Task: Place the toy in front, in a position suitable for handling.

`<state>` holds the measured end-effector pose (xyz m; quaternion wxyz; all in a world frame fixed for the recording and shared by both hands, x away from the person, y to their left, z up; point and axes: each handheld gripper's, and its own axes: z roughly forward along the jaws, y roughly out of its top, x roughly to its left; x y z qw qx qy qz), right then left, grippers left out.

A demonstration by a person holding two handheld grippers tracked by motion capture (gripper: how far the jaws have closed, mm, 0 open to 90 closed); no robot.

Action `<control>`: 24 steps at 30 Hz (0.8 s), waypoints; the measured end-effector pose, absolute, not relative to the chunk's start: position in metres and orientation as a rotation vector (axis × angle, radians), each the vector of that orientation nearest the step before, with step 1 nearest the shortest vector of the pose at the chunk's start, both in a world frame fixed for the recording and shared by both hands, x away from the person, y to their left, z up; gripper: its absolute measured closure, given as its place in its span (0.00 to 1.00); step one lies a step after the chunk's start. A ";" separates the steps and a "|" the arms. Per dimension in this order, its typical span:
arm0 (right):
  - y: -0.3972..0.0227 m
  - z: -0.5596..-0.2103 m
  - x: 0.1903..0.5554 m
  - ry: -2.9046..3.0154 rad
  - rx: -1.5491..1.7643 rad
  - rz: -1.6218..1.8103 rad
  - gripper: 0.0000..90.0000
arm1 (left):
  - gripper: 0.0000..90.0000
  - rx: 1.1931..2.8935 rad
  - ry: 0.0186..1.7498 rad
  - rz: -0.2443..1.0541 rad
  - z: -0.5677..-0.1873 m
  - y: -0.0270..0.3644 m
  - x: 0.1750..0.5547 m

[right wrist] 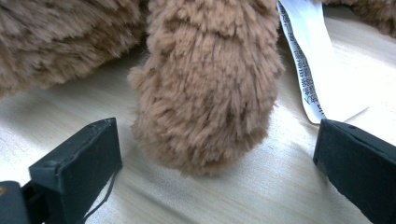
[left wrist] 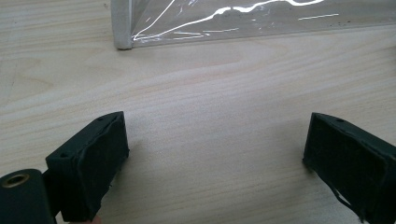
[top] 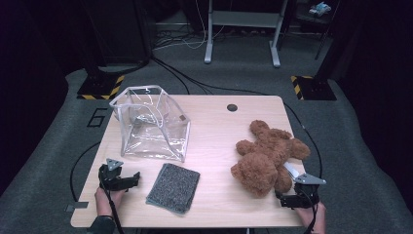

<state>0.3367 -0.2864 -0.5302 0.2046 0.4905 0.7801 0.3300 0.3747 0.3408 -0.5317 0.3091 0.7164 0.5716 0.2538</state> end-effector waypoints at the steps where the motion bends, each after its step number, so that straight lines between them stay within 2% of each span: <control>1: -0.286 -0.530 0.337 2.175 1.368 0.921 0.00 | 0.07 1.894 1.510 0.671 -0.532 0.341 0.375; 24: -0.286 -0.530 0.337 2.178 1.374 0.922 0.01 | 0.04 1.910 1.496 0.656 -0.532 0.340 0.374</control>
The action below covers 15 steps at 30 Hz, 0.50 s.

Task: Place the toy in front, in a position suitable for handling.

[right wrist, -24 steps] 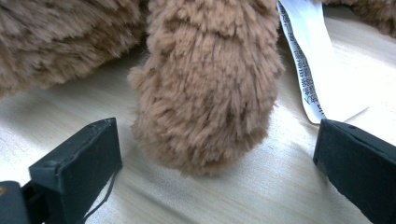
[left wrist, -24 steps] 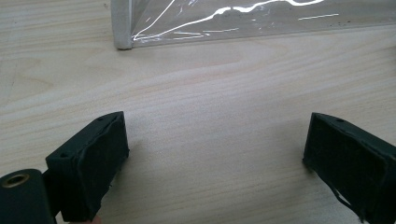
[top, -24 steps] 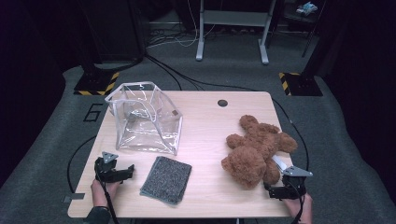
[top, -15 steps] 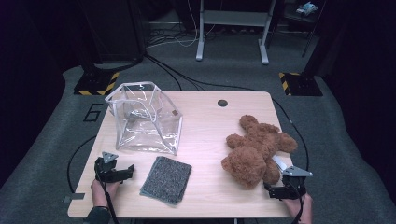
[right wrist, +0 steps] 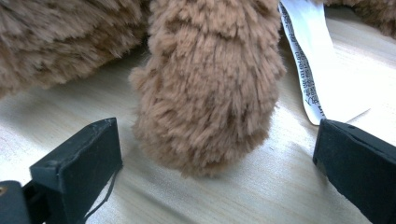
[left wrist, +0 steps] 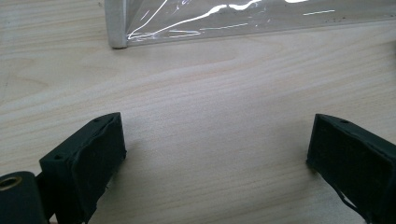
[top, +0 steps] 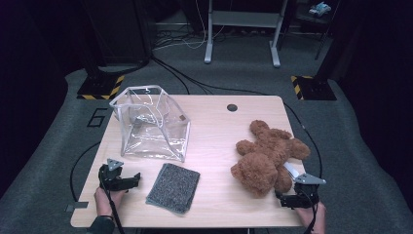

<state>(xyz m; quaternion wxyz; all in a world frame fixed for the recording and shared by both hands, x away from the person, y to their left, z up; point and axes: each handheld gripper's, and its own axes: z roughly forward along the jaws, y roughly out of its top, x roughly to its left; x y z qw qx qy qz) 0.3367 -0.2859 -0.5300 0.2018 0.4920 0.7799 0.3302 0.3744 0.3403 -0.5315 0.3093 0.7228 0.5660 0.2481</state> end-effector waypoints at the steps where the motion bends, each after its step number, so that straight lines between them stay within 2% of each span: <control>1: -0.286 -0.530 0.337 2.178 1.374 0.922 0.01 | 0.04 1.910 1.499 0.647 -0.531 0.340 0.374; 11: -0.286 -0.530 0.337 2.175 1.370 0.922 0.01 | 0.04 1.872 1.492 0.619 -0.525 0.339 0.376; 15: -0.286 -0.530 0.337 2.175 1.370 0.922 0.01 | 0.04 1.868 1.476 0.650 -0.518 0.338 0.380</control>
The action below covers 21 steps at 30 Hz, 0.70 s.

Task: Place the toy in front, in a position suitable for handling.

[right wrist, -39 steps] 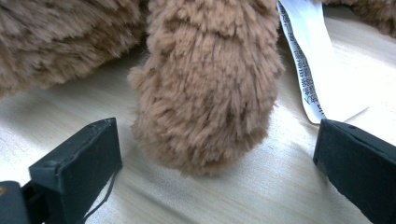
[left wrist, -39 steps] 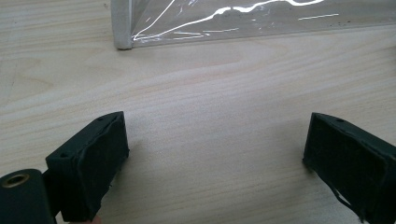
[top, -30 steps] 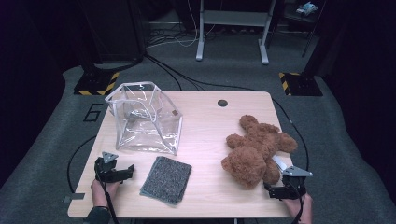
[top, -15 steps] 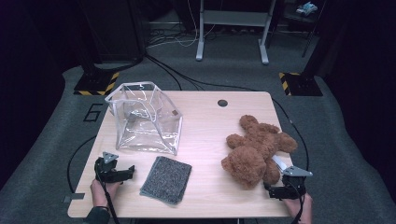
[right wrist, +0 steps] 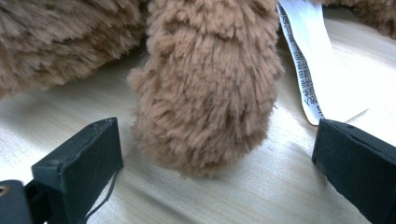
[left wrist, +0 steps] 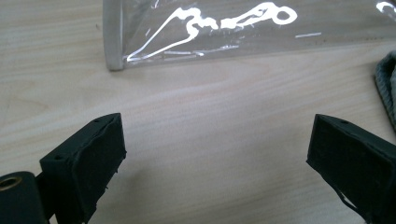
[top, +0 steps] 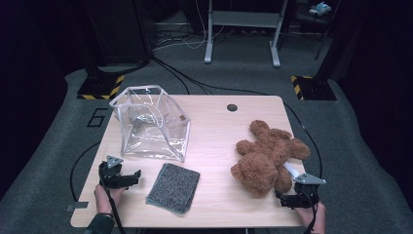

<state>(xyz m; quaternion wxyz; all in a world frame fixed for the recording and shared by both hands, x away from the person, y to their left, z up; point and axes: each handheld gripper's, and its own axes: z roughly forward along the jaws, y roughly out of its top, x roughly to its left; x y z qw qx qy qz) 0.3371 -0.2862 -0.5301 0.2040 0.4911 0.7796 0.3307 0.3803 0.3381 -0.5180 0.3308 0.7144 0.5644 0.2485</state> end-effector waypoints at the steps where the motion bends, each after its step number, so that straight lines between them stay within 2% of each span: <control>1: -0.286 -0.530 0.337 2.175 1.370 0.922 0.01 | 0.04 1.868 1.471 0.641 -0.516 0.339 0.383; 15: -0.286 -0.530 0.337 2.169 1.375 0.919 0.02 | 0.09 1.851 1.423 0.725 -0.475 0.355 0.435; 18: -0.286 -0.530 0.337 2.166 1.376 0.919 0.02 | 0.13 1.850 1.414 0.732 -0.467 0.358 0.446; 21: -0.286 -0.530 0.337 2.166 1.374 0.919 0.02 | 0.24 1.823 1.411 0.746 -0.460 0.362 0.456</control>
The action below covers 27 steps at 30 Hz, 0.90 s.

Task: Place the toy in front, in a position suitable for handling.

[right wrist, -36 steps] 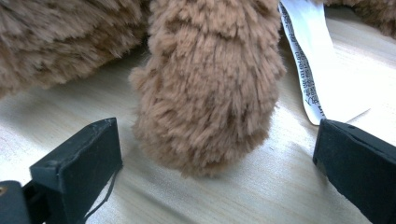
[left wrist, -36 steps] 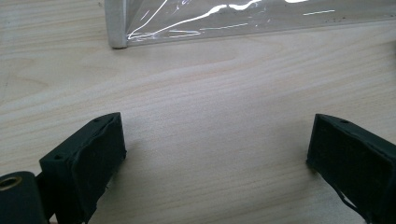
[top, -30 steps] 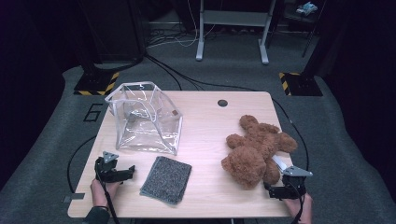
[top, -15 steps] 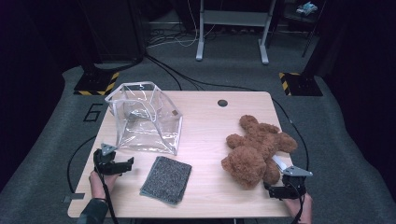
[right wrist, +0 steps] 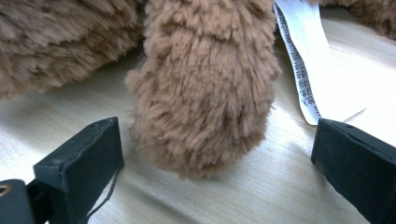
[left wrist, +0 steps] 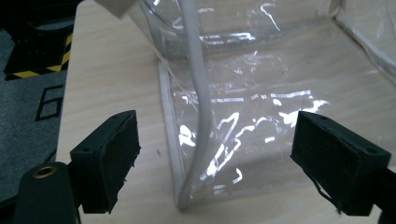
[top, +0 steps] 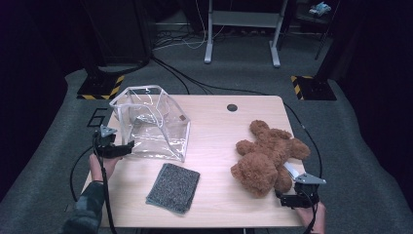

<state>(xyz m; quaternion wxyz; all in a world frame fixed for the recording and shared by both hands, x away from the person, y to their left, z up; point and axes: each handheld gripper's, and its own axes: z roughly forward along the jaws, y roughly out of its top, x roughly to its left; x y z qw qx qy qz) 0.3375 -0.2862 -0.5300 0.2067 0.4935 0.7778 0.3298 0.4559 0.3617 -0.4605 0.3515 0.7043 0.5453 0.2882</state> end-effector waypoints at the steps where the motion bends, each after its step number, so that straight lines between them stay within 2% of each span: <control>1: -0.286 -0.530 0.337 2.167 1.375 0.919 0.02 | 0.24 1.814 1.411 0.749 -0.458 0.363 0.460; 7: -0.286 -0.530 0.337 2.165 1.376 0.919 0.02 | 0.44 1.798 1.410 0.738 -0.455 0.369 0.477; 8: -0.286 -0.530 0.337 2.165 1.376 0.918 0.02 | 0.44 1.805 1.411 0.738 -0.456 0.369 0.479; 12: -0.286 -0.530 0.337 2.163 1.379 0.919 0.02 | 0.66 1.800 1.403 0.672 -0.464 0.371 0.484; 14: -0.286 -0.530 0.337 2.162 1.378 0.920 0.02 | 0.81 1.802 1.389 0.671 -0.464 0.368 0.484; 16: -0.286 -0.530 0.337 2.163 1.379 0.918 0.02 | 0.92 1.779 1.414 0.705 -0.464 0.366 0.484; 21: -0.286 -0.530 0.337 2.162 1.378 0.920 0.02 | 0.96 1.745 1.443 0.737 -0.464 0.366 0.483; 27: -0.286 -0.530 0.337 2.162 1.377 0.919 0.02 | 0.96 1.731 1.473 0.753 -0.464 0.369 0.482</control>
